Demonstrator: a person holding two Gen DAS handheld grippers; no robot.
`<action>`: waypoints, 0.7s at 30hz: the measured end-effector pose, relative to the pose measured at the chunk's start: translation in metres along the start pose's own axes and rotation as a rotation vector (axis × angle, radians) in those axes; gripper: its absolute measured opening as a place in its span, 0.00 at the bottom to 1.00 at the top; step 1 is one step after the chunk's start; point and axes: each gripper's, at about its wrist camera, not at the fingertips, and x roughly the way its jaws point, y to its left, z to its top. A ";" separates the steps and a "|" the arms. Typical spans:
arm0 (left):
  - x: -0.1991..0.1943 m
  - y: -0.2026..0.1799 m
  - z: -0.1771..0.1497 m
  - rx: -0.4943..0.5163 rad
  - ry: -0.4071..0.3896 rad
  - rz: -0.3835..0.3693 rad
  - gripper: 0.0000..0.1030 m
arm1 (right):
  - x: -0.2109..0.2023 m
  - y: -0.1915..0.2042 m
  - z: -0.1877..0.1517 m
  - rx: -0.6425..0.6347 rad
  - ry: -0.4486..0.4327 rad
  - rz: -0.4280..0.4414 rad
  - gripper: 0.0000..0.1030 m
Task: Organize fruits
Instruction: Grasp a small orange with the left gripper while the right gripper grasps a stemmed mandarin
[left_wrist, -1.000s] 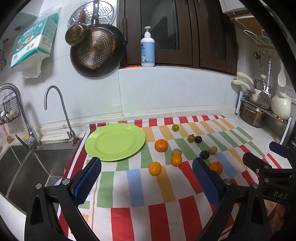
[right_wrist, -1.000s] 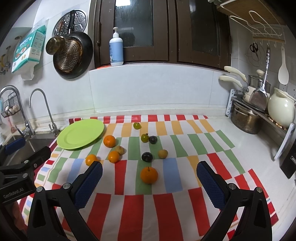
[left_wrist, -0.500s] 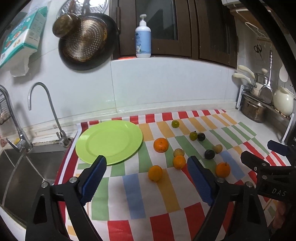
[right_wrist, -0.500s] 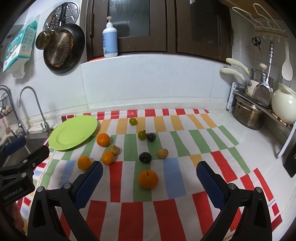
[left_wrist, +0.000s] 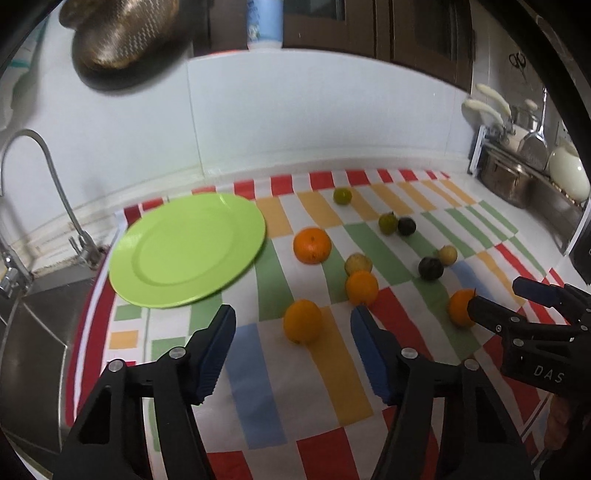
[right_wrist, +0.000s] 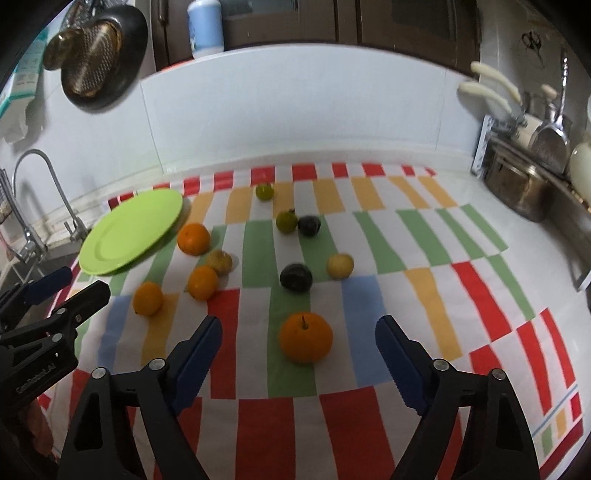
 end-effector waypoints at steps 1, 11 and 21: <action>0.004 0.000 0.000 0.002 0.011 -0.004 0.59 | 0.004 0.000 -0.001 0.004 0.012 0.000 0.79; 0.038 0.002 -0.004 0.001 0.093 -0.032 0.50 | 0.035 -0.003 -0.006 0.013 0.108 -0.013 0.63; 0.056 0.000 -0.004 0.003 0.127 -0.051 0.44 | 0.049 -0.004 -0.008 0.010 0.148 0.001 0.52</action>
